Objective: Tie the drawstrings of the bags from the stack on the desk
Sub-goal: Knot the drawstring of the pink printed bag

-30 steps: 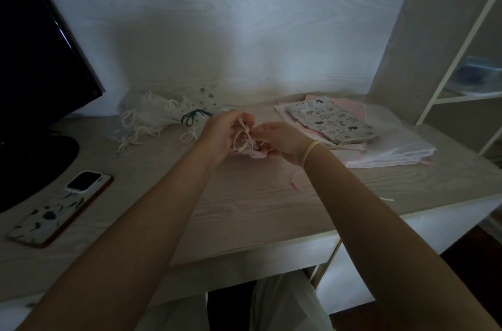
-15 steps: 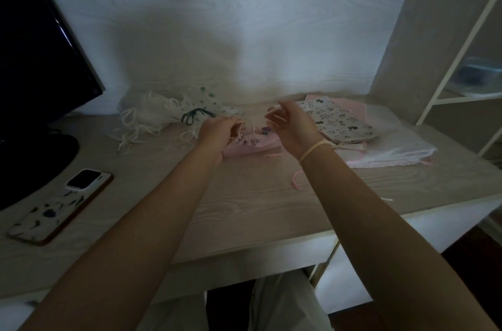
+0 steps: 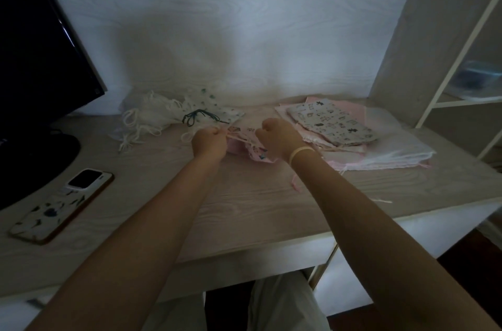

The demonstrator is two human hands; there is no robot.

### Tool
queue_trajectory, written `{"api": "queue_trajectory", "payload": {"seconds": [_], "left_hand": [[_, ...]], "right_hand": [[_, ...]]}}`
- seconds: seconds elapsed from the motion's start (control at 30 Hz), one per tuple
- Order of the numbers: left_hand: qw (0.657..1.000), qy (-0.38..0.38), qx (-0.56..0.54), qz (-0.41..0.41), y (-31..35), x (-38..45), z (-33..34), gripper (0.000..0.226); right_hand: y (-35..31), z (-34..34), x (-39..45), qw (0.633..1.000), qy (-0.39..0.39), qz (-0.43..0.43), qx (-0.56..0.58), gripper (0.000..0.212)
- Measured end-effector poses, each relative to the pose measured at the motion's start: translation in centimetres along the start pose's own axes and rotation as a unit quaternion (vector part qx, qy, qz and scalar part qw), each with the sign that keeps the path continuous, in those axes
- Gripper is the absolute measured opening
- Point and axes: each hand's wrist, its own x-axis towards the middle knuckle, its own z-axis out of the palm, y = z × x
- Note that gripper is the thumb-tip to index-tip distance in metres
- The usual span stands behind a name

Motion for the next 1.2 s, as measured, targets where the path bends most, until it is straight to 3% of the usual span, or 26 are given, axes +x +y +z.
{"api": "queue_trajectory", "payload": {"seconds": [0.1,0.2,0.27,0.37,0.43,0.53,0.6,0.67,0.77,0.87,1.0,1.2], "left_hand": [[0.996,-0.053,-0.068,-0.014,0.0,0.3,-0.4,0.034],[0.969,-0.142,-0.199,-0.036,0.4,0.4,-1.0,0.022],[0.950,-0.165,-0.262,-0.034,0.9,0.1,-1.5,0.018],[0.903,-0.187,-0.380,-0.064,1.9,-0.4,-2.2,0.030],[0.915,-0.187,-0.351,-0.066,2.0,-0.2,-2.4,0.042],[0.973,-0.147,-0.169,-0.049,1.2,0.3,-1.8,0.036],[0.990,-0.131,-0.040,-0.013,0.5,0.5,-1.0,0.021],[0.987,-0.161,0.009,0.005,0.0,0.5,0.0,0.018],[0.977,-0.198,-0.081,0.001,0.4,-0.1,1.5,0.017],[0.950,-0.227,-0.204,-0.068,0.8,-0.1,2.8,0.024],[0.956,-0.241,-0.143,-0.084,0.7,1.2,3.6,0.032],[0.969,-0.151,-0.196,-0.005,-0.1,1.8,4.4,0.016]], "right_hand": [[0.4,0.8,-0.9,0.996,-0.034,-0.056,-0.068,0.018],[0.9,1.0,-1.1,0.993,-0.034,-0.088,-0.077,0.032],[1.2,1.1,-0.7,0.992,-0.021,-0.082,-0.093,0.032],[1.8,1.5,-0.3,0.993,-0.023,-0.047,-0.104,0.033],[2.1,1.9,-0.1,0.994,-0.016,-0.022,-0.110,0.037],[2.5,2.4,0.6,0.991,-0.013,-0.008,-0.134,0.049],[2.5,2.8,0.8,0.993,-0.001,-0.013,-0.116,0.042],[2.4,3.1,1.0,0.995,0.017,-0.021,-0.092,0.031],[2.1,3.4,1.5,0.995,0.051,-0.039,-0.072,0.019],[2.0,3.4,2.4,0.988,0.091,-0.051,-0.110,0.015],[2.6,3.7,4.0,0.980,0.102,-0.043,-0.168,0.017],[3.2,5.3,4.4,0.989,0.060,-0.043,-0.127,0.016]]}}
